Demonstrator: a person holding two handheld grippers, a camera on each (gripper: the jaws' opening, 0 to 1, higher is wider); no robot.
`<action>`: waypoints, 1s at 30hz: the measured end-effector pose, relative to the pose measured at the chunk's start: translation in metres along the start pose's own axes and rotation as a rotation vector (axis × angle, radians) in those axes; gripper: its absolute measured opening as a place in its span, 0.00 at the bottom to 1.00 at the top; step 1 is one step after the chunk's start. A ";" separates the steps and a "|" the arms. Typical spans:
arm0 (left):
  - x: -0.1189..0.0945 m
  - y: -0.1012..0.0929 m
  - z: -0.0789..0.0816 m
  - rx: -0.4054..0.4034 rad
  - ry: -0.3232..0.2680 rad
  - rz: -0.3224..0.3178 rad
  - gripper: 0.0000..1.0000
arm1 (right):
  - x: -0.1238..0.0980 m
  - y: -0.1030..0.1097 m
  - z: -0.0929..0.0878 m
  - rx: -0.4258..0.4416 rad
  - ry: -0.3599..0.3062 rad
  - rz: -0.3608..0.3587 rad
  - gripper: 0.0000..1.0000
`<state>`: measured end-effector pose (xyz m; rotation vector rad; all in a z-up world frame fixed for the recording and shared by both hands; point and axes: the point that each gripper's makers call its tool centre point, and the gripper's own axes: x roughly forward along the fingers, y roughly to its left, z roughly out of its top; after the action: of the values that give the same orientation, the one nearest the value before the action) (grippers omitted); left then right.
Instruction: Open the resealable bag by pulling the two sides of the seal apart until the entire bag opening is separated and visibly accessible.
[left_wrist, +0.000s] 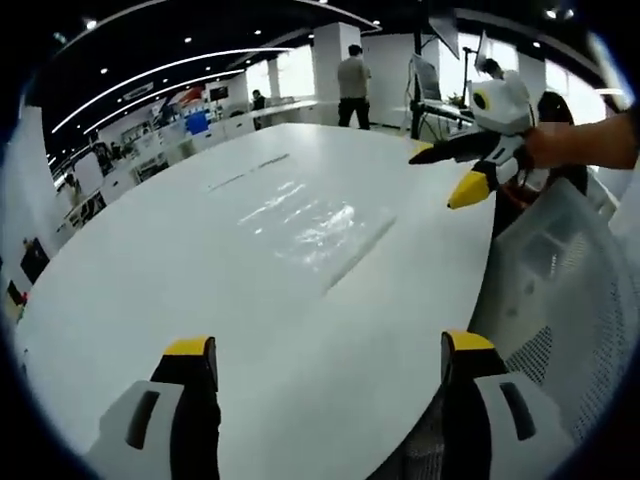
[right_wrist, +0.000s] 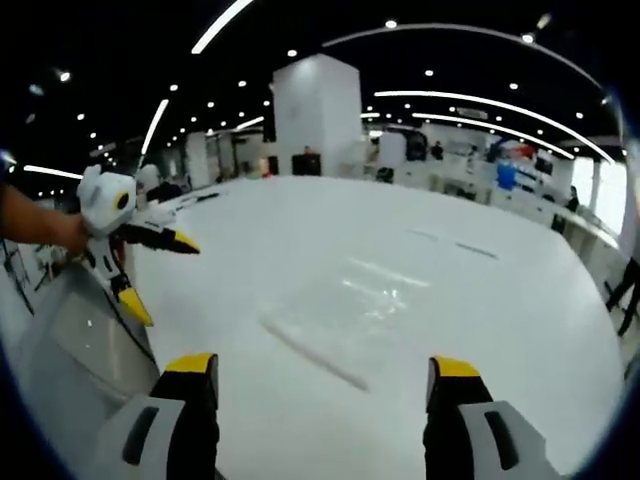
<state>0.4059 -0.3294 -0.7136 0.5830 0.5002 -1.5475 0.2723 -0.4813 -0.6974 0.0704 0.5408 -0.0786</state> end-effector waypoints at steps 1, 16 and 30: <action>0.000 0.000 0.000 -0.004 0.002 0.001 0.92 | -0.001 0.000 -0.002 0.003 0.002 -0.002 0.85; -0.012 -0.008 0.006 0.042 -0.067 0.048 0.99 | -0.014 0.013 -0.009 0.031 -0.029 -0.039 0.90; -0.013 -0.007 -0.004 0.012 -0.111 0.102 0.99 | -0.013 0.021 -0.008 -0.006 -0.040 -0.049 0.89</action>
<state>0.3990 -0.3162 -0.7088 0.5206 0.3713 -1.4774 0.2592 -0.4586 -0.6966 0.0493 0.5032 -0.1262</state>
